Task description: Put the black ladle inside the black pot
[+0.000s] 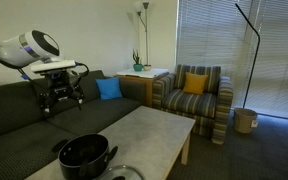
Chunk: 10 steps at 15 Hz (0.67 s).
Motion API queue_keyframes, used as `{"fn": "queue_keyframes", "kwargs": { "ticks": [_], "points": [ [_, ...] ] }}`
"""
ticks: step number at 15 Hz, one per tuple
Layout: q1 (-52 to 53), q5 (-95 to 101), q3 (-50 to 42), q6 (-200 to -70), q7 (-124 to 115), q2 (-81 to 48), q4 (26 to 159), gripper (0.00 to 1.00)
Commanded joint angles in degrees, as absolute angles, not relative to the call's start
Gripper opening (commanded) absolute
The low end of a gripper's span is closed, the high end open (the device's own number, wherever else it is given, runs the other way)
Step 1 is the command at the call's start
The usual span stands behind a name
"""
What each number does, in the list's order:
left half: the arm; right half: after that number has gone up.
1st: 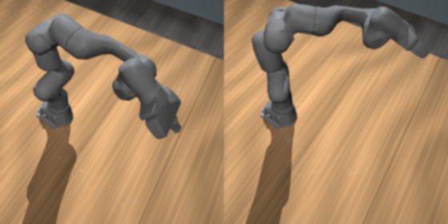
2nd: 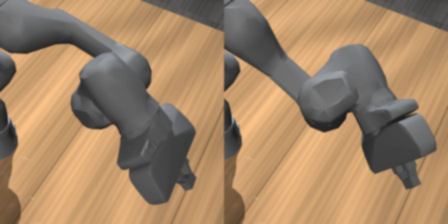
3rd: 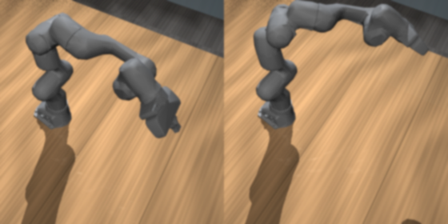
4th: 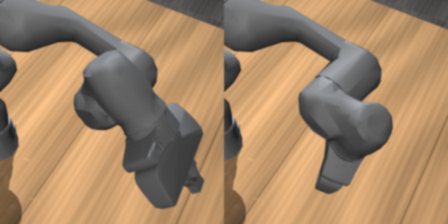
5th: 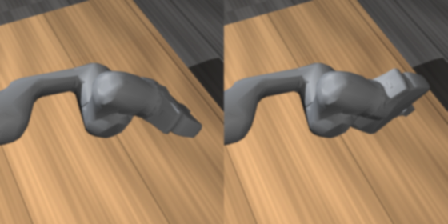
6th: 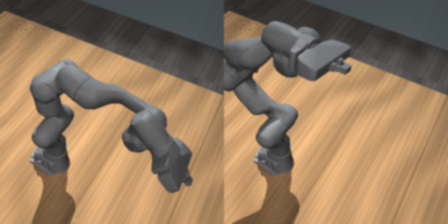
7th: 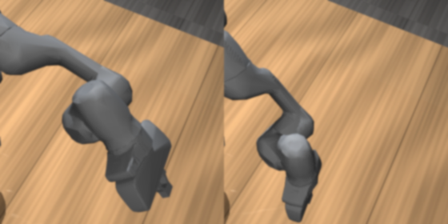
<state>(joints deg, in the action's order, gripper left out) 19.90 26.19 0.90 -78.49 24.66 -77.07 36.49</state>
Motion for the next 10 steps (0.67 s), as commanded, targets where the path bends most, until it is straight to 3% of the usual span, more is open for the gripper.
{"fn": "queue_keyframes", "kwargs": {
  "ticks": [1, 10],
  "points": [
    [19.74, 25.11, 2.11, -79.54, 21.87, -72.98, 40.09, 1.00],
    [19.27, 25.47, 3.68, -80.90, 20.08, -70.81, 41.61, 1.00]
  ]
}}
